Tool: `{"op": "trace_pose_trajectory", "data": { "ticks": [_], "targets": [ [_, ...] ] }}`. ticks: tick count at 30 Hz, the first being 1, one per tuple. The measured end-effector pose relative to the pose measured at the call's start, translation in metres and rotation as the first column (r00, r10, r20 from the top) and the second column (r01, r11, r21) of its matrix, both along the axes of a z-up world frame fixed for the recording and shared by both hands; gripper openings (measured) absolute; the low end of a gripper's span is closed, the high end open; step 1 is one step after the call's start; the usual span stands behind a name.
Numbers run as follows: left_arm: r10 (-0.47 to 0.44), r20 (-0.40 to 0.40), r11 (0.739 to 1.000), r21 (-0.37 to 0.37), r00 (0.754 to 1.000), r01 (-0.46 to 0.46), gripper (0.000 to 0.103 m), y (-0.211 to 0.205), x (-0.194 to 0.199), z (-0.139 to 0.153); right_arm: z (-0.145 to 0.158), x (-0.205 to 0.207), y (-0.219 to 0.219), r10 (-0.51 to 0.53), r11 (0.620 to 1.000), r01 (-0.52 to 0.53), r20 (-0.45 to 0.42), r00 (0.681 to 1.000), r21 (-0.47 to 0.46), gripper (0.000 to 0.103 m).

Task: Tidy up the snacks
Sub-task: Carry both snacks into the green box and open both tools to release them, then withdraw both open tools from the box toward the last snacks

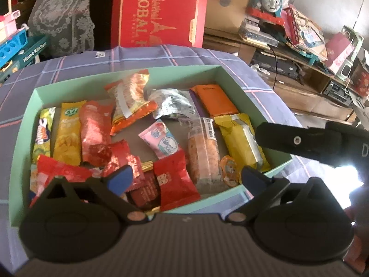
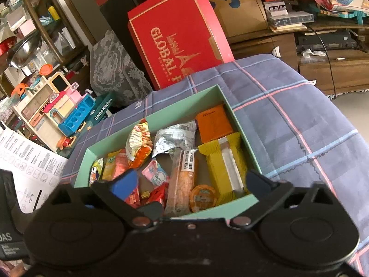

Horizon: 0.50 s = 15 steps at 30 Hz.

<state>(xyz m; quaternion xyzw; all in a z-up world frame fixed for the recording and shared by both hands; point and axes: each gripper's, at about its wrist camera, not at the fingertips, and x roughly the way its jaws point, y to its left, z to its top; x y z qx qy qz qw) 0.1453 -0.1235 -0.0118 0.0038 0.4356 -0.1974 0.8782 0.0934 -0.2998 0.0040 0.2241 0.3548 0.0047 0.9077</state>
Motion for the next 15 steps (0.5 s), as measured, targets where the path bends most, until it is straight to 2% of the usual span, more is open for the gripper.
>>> {"op": "trace_pose_trajectory", "data": {
  "ticks": [9, 15],
  "targets": [
    [0.028, 0.025, 0.999, -0.026, 0.999, -0.027, 0.103, 0.026, -0.030, 0.015, 0.006, -0.019, 0.009, 0.012, 1.000, -0.012, -0.024, 1.000, 0.007, 0.103],
    [0.057, 0.007, 0.998, -0.026, 0.998, -0.057, 0.103, 0.052, -0.052, 0.013, 0.006, -0.032, 0.021, 0.030, 1.000, -0.030, -0.051, 0.998, 0.009, 0.103]
  ]
}}
